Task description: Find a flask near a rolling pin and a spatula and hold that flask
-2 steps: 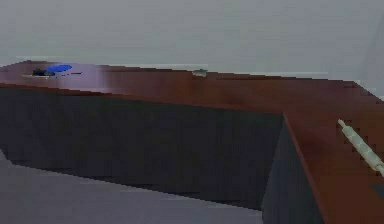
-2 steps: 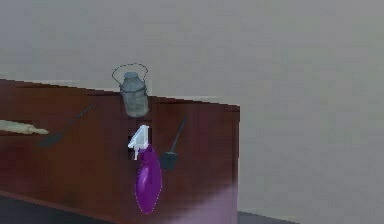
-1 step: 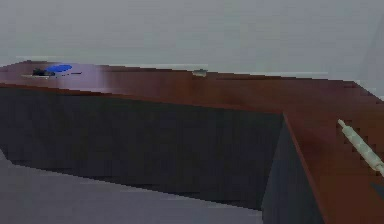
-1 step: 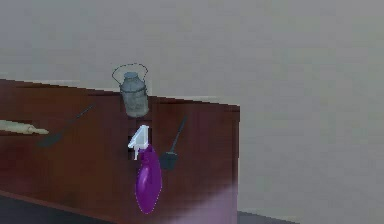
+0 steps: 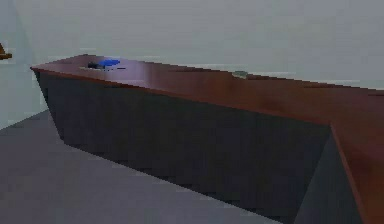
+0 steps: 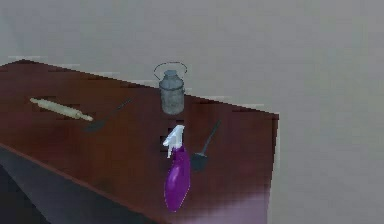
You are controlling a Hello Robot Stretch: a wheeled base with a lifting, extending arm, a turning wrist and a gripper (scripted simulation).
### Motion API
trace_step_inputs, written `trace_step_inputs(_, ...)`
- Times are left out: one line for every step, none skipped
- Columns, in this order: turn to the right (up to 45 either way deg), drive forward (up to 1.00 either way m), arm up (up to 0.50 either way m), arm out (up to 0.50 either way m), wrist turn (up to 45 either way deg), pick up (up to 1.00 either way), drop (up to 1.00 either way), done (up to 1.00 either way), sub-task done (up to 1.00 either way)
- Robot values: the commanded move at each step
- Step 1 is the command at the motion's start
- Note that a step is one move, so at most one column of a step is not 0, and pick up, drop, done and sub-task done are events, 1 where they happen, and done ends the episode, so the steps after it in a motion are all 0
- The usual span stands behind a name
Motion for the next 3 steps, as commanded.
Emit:
trace_step_inputs(0.0, 0.0, 0.5, 0.0, 0.0, 0.0, 0.0, 0.0, 0.0)
trace_step_inputs(0.0, 0.0, 0.38, 0.0, 0.0, 0.0, 0.0, 0.0, 0.0)
trace_step_inputs(0.0, 0.0, 0.0, 0.44, 0.0, 0.0, 0.0, 0.0, 0.0)
